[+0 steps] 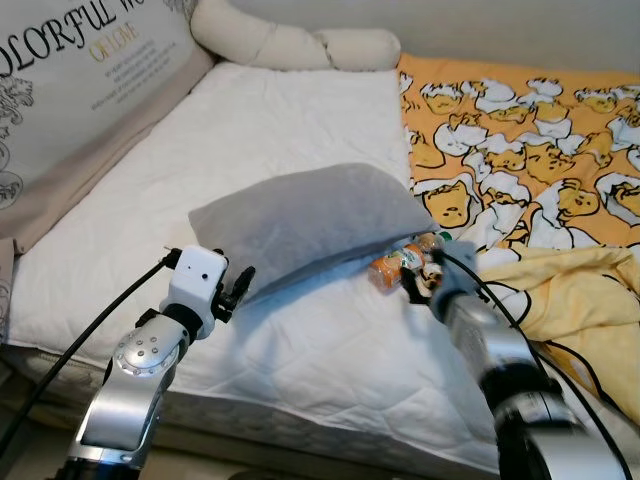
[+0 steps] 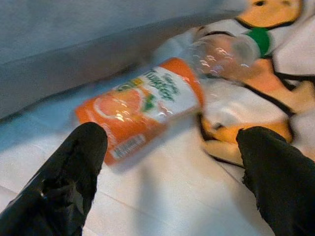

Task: Clean up the room

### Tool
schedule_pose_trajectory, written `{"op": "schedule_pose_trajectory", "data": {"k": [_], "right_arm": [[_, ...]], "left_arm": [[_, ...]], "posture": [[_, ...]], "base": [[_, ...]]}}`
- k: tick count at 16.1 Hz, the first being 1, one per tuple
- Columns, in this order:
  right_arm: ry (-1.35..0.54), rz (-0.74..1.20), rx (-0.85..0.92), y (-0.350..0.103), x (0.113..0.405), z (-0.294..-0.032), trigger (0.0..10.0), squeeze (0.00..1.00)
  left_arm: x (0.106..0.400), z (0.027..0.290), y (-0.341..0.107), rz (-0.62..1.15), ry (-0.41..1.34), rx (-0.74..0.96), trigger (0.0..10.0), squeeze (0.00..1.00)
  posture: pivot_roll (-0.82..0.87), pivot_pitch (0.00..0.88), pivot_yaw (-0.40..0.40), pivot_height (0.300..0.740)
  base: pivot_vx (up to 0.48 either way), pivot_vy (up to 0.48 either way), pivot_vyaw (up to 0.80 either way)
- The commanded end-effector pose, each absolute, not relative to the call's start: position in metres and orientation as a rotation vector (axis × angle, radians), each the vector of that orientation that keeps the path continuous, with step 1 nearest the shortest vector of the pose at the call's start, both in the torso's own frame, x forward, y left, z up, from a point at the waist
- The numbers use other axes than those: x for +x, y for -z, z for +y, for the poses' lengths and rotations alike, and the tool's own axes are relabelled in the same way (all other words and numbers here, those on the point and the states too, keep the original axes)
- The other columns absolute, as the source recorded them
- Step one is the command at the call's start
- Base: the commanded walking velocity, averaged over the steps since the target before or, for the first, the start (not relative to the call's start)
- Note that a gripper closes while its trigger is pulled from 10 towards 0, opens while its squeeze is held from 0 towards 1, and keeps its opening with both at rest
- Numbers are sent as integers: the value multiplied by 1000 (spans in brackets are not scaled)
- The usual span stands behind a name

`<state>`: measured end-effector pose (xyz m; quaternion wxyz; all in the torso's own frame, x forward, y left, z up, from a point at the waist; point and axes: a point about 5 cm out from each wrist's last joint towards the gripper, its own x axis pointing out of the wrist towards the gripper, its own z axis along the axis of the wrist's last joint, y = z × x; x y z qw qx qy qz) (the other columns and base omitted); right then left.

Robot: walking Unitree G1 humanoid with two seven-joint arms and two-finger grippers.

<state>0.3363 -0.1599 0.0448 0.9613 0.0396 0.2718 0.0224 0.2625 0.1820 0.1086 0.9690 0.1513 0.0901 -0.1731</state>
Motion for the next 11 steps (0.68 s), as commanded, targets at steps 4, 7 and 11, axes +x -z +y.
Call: {"op": "schedule_pose_trajectory", "data": {"k": [4,7,11], "right_arm": [[29,589,51,-61,357,-146,10000,0],[95,623,-31,-63,359,-146,10000,0],[212,633,32,-60,357,-149,10000,0]], "left_arm": [[258,183,-121,193,451,393,10000,0],[250,186,-127,207,492,425,10000,0],[234,188,-134,233,528,453,10000,0]], "posture": [[128,27,32,740],[158,78,34,740],[204,151,27,740]], "base": [[0,0,0],[0,0,0],[0,0,0]]}}
